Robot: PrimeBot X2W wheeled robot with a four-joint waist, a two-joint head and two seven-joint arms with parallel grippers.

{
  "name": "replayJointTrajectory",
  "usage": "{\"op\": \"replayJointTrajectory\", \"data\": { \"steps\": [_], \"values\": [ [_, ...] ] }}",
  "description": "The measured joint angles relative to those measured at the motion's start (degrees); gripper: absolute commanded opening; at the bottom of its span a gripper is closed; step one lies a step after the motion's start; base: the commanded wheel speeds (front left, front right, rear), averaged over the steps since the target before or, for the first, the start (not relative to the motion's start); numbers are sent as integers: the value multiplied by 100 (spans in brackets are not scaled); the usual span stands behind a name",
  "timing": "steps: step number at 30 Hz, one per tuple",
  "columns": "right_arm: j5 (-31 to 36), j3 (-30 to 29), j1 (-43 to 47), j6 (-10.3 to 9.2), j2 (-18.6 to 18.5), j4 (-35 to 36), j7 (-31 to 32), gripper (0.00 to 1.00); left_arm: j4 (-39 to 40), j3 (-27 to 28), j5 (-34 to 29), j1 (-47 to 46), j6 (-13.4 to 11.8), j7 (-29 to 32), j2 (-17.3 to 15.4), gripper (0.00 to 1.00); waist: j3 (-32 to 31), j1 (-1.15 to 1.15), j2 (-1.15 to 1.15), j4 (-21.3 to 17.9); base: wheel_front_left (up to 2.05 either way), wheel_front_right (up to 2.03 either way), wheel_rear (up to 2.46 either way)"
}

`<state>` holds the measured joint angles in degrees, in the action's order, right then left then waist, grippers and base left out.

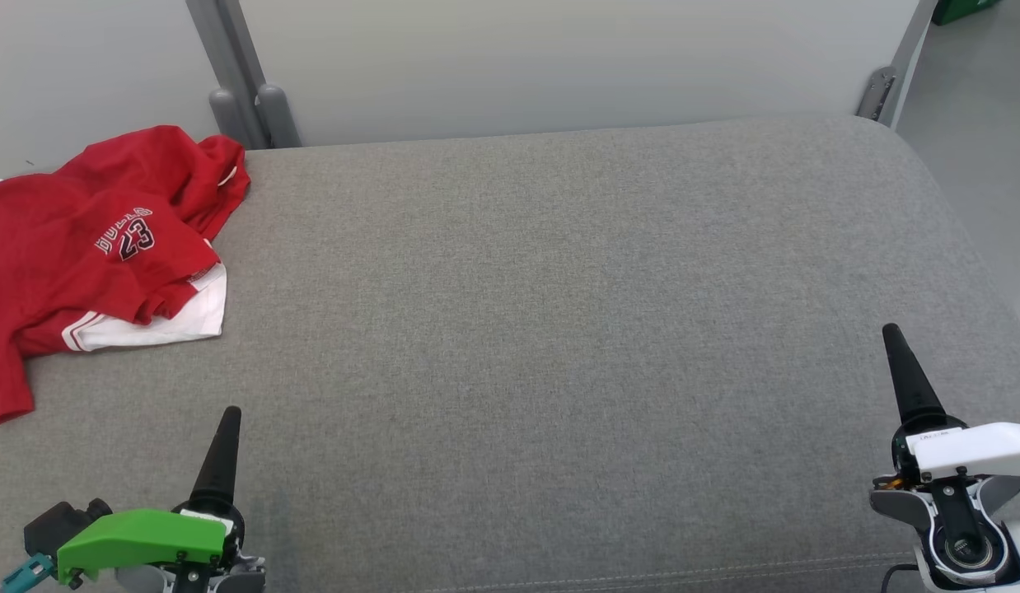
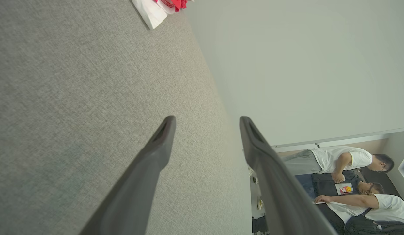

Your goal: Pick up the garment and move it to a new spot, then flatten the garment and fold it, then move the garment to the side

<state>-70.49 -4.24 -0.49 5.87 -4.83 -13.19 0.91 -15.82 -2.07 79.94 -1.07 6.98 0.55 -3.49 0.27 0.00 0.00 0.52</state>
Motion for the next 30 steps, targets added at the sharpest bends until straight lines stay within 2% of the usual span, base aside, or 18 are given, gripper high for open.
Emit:
{"op": "replayJointTrajectory", "data": {
  "steps": [14,30],
  "values": [
    [1645,402,118,-353,-127,233,-305,100,58,-179,-1296,21,-5,-272,-101,100,1,0,0,17,0,0,0],
    [3149,706,220,-600,-252,352,-641,100,234,-281,-2713,122,-76,-624,-101,100,-20,0,0,49,0,0,0]
  ]
}}
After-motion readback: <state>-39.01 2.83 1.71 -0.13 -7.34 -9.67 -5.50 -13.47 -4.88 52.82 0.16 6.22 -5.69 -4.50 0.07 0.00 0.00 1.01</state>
